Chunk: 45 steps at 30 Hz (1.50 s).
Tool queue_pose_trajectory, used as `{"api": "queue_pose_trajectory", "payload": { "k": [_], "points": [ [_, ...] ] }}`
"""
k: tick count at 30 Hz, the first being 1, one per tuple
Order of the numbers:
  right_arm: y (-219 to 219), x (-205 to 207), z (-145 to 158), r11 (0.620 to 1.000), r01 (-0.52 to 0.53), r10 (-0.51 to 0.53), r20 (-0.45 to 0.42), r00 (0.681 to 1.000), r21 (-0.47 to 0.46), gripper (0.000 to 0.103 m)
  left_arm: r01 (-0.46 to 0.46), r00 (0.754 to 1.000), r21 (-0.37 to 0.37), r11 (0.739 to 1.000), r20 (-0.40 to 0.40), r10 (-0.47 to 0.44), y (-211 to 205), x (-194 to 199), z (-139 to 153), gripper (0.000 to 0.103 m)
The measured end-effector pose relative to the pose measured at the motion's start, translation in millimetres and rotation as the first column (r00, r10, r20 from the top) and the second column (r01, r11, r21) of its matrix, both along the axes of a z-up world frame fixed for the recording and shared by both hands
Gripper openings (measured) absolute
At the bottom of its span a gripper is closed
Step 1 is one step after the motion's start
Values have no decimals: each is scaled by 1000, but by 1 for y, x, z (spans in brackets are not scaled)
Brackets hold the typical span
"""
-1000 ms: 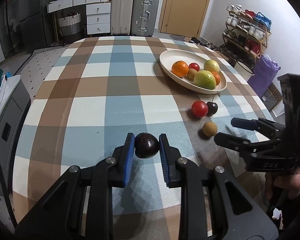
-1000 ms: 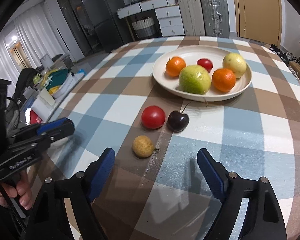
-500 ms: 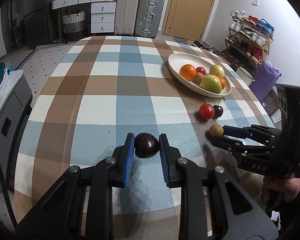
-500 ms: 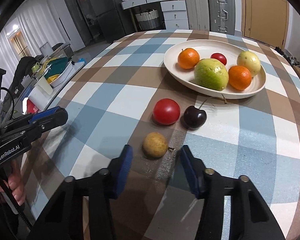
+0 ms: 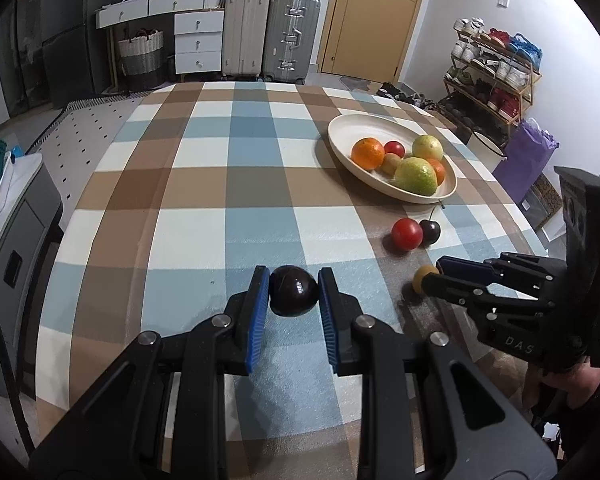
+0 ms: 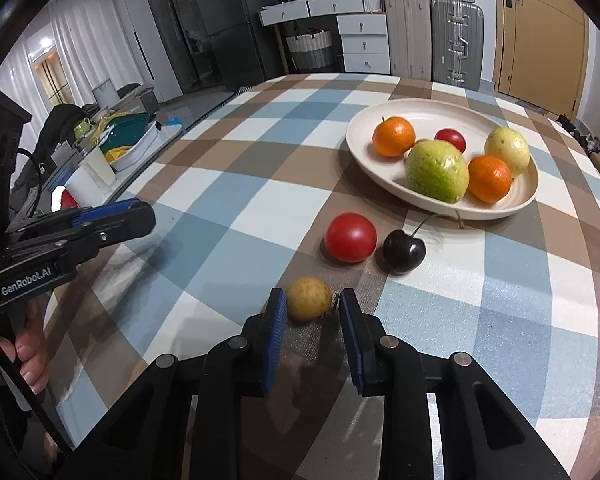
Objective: Organize fruits
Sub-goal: 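Hold the plum in the left tool while the right tool grasps the small brown fruit, then lift the small brown fruit with the right tool while the left tool holds the plum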
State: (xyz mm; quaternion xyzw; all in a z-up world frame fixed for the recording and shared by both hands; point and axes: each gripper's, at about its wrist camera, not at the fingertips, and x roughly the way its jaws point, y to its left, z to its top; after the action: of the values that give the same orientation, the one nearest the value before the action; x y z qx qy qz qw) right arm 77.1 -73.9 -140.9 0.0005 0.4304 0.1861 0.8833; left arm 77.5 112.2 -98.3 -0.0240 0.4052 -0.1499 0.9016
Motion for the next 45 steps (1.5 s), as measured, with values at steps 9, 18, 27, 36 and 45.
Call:
{"api": "queue_pose_trajectory", "payload": {
  "k": [9,18,27,36,45],
  "points": [
    [-20,-1,7,997,18,-18,10,1000,70,20,37,999,4,999,14,-37,-19,13,13,22],
    [-16,3,14,995,-24,21,37,999,98,25,22,1000,4,1000,4,-22,-18,19,13,22],
    [1,15,-5,994,-58,60,-22,998,90,37,-6,1000,14,1000,-21,7,-2,17,5,22],
    [2,18,-13,995,-56,58,-27,998,80,35,-7,999,14,1000,-31,7,-1,20,2,22],
    [-8,14,-4,991,-57,56,11,998,124,25,18,1000,22,1000,-8,-18,-18,27,13,22]
  ]
}}
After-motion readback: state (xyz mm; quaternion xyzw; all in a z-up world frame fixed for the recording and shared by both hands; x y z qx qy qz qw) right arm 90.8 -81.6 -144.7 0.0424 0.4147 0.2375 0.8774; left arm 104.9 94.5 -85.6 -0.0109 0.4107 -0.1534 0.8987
